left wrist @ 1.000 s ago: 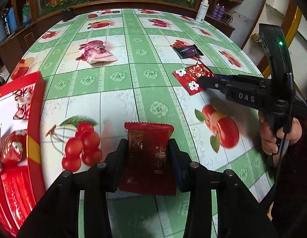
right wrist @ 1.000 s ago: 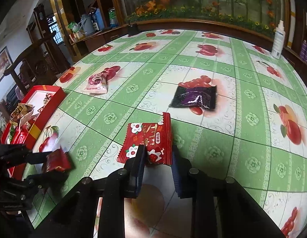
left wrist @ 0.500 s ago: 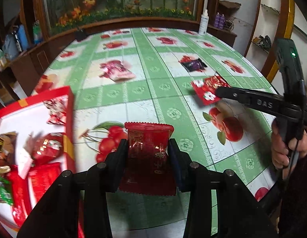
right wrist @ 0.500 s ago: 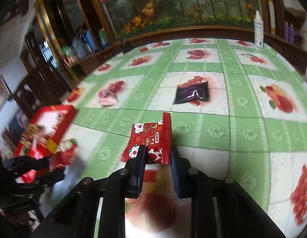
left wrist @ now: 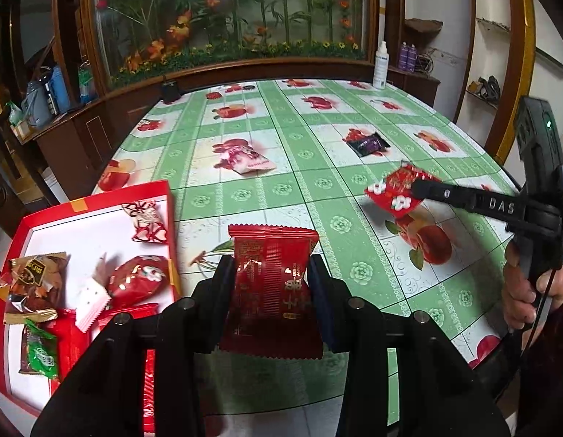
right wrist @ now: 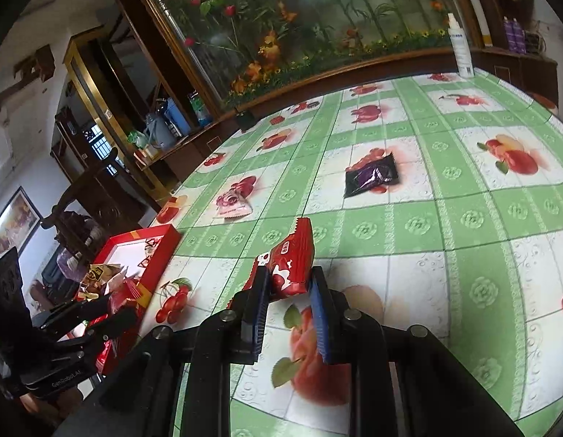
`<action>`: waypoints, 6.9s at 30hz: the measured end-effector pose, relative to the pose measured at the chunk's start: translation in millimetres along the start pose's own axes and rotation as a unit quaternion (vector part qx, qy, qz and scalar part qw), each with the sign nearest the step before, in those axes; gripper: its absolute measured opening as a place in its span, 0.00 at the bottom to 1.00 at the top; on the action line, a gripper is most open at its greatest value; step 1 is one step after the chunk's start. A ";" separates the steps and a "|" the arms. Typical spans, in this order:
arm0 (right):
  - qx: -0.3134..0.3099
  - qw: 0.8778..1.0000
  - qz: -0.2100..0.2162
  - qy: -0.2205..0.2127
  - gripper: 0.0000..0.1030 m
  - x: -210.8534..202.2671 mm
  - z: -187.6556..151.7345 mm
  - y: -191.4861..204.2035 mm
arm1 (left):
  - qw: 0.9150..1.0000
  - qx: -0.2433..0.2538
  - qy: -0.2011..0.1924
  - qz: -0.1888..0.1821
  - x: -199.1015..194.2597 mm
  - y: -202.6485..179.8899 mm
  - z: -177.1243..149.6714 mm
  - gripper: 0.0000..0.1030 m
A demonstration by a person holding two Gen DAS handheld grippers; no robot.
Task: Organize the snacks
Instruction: 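Carry both packets over the tray and open both grippers to drop them, then move the left gripper toward the pink packet while right approaches the purple packet, then grasp the dark purple chocolate packet with right while left grasps the pink packet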
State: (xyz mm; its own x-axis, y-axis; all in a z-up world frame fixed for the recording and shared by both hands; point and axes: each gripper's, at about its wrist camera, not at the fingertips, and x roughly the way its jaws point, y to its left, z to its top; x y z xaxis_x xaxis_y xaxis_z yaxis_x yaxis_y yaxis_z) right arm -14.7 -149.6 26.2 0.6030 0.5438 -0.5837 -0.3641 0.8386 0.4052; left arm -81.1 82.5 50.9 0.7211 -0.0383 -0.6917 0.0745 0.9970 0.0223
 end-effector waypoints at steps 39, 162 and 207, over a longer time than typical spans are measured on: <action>0.009 0.965 0.232 0.118 0.22 124.3 -12.8 168.7 | 0.977 -0.159 -0.032 0.137 -46.4 179.5 -49.8 0.38; -0.071 0.968 -0.232 0.063 0.45 126.2 101.6 -50.9 | 0.986 -0.087 0.127 0.066 197.7 17.1 121.6 0.33; -0.029 0.979 -0.177 0.100 0.74 -8.1 -12.4 -39.9 | 0.991 -0.005 0.129 -0.032 46.6 -14.9 -10.1 0.79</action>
State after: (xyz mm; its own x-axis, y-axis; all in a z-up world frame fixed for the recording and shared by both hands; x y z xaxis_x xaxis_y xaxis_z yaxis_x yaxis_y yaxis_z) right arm -13.9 -187.1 6.1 0.5504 0.2090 -0.8083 -0.2003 0.9729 0.1152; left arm -55.5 66.5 11.0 0.5142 -0.0832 -0.8536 0.1060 0.9938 -0.0331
